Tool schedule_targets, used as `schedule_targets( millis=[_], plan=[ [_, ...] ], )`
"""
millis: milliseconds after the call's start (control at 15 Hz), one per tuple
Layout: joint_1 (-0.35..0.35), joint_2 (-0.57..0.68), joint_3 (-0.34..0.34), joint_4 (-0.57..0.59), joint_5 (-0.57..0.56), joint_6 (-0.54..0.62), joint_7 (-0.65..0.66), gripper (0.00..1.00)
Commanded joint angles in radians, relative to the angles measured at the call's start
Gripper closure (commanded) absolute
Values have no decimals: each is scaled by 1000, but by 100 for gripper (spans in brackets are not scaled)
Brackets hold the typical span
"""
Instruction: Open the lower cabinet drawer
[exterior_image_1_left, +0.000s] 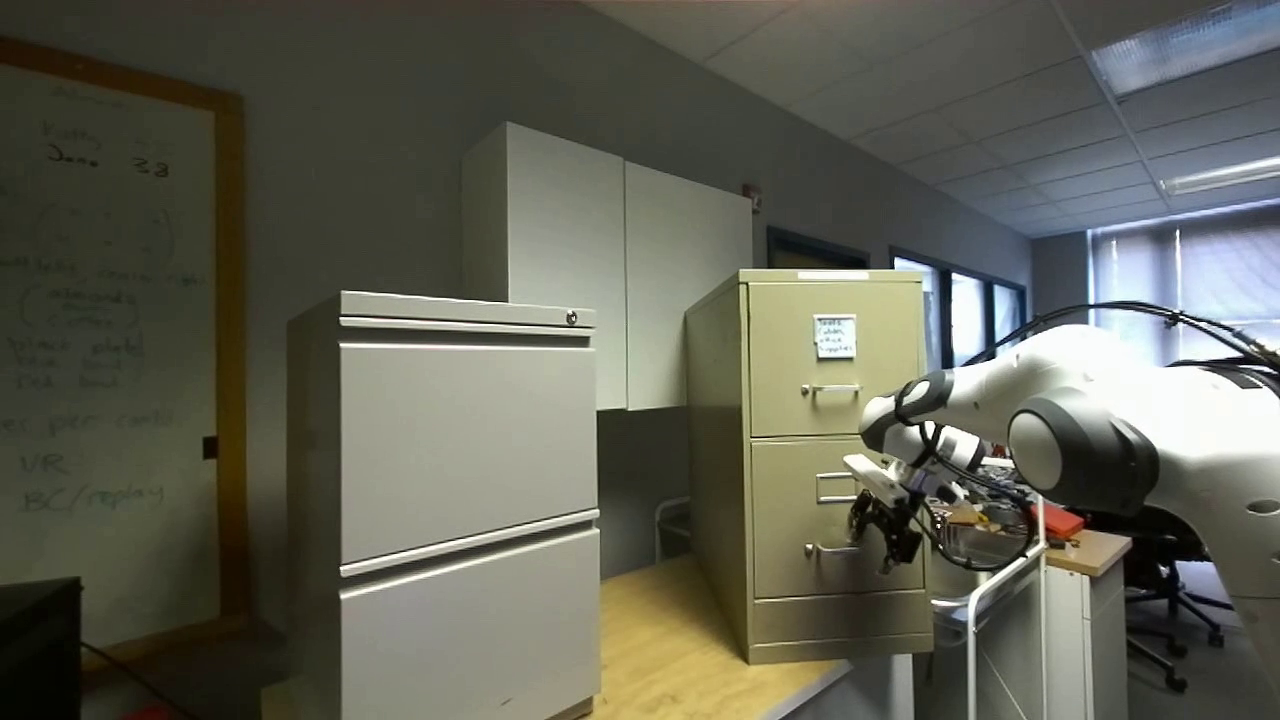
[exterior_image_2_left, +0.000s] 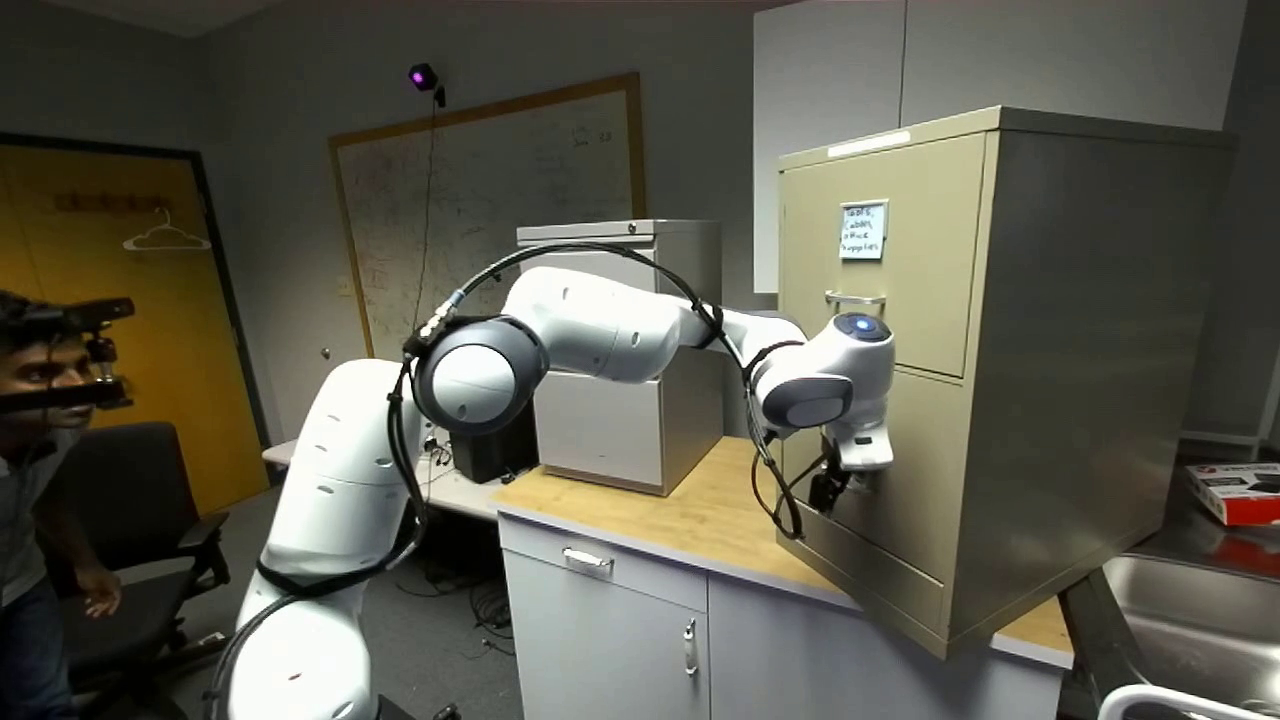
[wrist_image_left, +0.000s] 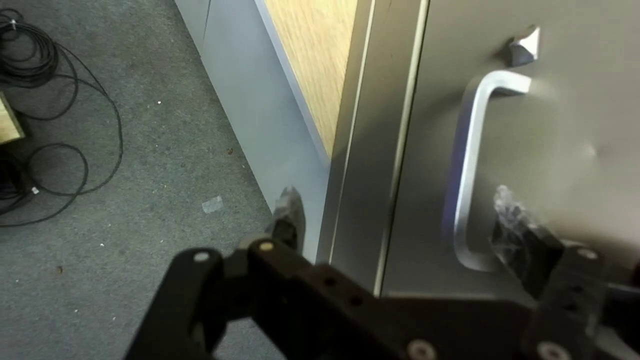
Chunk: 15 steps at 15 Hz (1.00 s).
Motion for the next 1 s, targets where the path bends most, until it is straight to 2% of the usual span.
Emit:
schedule_targets(
  millis=[0,267,733,933],
  plan=[
    [-6,66,34,117,20,-9,63,0],
    [13,108,44,183,-31,-59,94,0],
    [37,216,12,380,-275,-240,248,0],
    [37,262,21,469,-331,-330,309,0]
  ],
)
